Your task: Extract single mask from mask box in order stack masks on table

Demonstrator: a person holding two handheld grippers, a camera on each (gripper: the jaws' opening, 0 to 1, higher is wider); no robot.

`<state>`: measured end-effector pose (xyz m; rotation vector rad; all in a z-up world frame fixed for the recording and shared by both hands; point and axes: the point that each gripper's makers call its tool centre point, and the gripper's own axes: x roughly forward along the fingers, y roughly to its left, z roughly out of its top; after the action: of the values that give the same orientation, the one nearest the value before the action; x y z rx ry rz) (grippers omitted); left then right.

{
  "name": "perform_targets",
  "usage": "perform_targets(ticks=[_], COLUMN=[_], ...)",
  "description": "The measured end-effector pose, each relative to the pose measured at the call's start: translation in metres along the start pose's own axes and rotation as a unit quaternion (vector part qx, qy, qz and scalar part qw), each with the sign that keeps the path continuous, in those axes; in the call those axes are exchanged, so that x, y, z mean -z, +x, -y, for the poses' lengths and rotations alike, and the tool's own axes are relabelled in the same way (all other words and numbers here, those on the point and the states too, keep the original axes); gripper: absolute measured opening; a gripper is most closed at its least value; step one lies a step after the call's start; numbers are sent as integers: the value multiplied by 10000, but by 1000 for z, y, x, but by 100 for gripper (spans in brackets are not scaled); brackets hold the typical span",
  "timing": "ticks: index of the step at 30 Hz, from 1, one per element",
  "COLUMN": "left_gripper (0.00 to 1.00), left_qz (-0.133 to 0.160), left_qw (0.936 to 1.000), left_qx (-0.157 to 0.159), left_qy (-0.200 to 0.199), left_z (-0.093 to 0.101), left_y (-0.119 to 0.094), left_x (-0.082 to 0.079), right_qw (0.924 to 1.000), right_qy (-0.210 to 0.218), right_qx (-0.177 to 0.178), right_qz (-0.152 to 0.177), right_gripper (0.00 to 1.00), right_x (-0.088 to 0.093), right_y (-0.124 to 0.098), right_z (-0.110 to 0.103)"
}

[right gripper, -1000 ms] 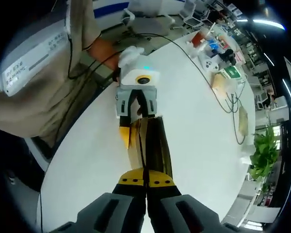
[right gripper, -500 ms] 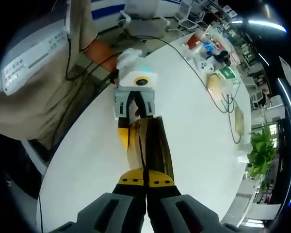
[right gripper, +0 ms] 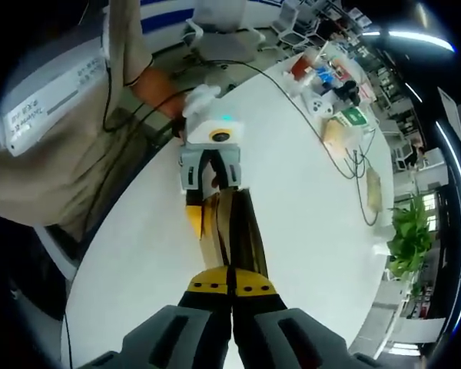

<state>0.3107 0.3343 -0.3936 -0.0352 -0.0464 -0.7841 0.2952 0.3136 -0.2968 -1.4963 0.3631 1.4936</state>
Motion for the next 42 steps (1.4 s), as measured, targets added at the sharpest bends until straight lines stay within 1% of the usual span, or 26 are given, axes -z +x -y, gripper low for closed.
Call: perform_targets(ticks=[4,19,28,36,42], left_gripper=[20,20,19,19,19], left_qz=[-2,-7,-11,-15,-16], left_qw=[10000,10000,10000,10000,10000], left_qx=[9,2,-2,-8,-3], left_qy=[-6,-9,-9,-22,-39], left_z=[0,-1,-1,-1,-2], left_y=[0,-1,0,0,0], left_x=[0,1,1,1,1], right_qw=[10000,9997,9996,9990,9989], right_qy=[8,28,26,174,158], right_qx=[42,252,296,399,445], right_qz=[3,-17,-23,-29,-55], right_gripper=[0,0,0,0,0], right_x=[-1,-8,-11,-14,-16], right_y=[-2,-22,-34,-52,-61], right_z=[1,9,14,24,27])
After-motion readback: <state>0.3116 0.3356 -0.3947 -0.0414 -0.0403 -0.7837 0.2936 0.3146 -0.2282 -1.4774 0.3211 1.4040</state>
